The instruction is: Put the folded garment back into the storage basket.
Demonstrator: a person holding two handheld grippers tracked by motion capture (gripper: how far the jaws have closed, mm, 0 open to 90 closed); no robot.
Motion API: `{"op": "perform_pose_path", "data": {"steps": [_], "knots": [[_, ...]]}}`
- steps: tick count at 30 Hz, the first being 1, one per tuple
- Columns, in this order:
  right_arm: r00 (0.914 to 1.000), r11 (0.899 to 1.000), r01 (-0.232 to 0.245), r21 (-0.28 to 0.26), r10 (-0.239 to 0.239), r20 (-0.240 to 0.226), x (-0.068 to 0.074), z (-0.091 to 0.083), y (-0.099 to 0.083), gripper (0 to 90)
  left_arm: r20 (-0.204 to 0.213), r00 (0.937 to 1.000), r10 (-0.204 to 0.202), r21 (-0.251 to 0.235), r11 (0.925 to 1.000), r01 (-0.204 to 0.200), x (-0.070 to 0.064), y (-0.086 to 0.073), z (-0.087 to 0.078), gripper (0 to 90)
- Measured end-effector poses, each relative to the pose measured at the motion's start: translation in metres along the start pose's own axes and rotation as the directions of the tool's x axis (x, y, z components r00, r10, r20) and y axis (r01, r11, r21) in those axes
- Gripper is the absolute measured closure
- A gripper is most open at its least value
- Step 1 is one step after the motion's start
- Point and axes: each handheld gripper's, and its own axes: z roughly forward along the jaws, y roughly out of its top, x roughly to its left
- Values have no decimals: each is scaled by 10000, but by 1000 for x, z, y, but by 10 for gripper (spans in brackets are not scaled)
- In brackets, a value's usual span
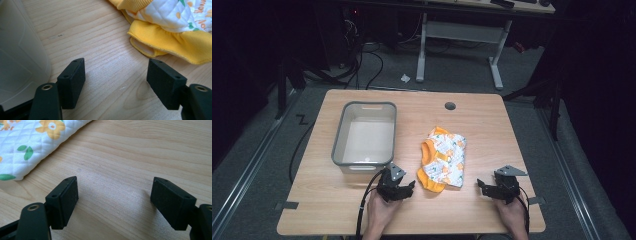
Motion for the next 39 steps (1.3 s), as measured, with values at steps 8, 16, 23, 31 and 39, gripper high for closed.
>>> {"op": "perform_pose_path", "data": {"steps": [8, 16, 23, 31, 39], "knots": [[10000, 10000, -4, 0, 4, -2, 0, 0, 0, 226, 179, 9998, -113, -12, 9999, 113, 1, 1, -4, 304], [10000, 10000, -3, 2, 3, -4, 0, 0, 0, 226, 442, 9986, -289, -168, 9994, 296, -1, 2, -10, 295], [10000, 10000, -10, 4, 10, 3, 0, 0, 0, 226, 554, 9983, -176, -261, 9995, 191, -5, 9, -15, 281], [10000, 10000, 6, 1, -6, 0, 0, 0, 0, 226, 763, 9971, -49, -483, 9988, 86, -13, 19, -21, 256], [10000, 10000, 19, 6, -19, -6, 0, 0, 0, 226, 962, 9952, 178, -448, 9989, -136, -18, 31, -18, 250]]}}
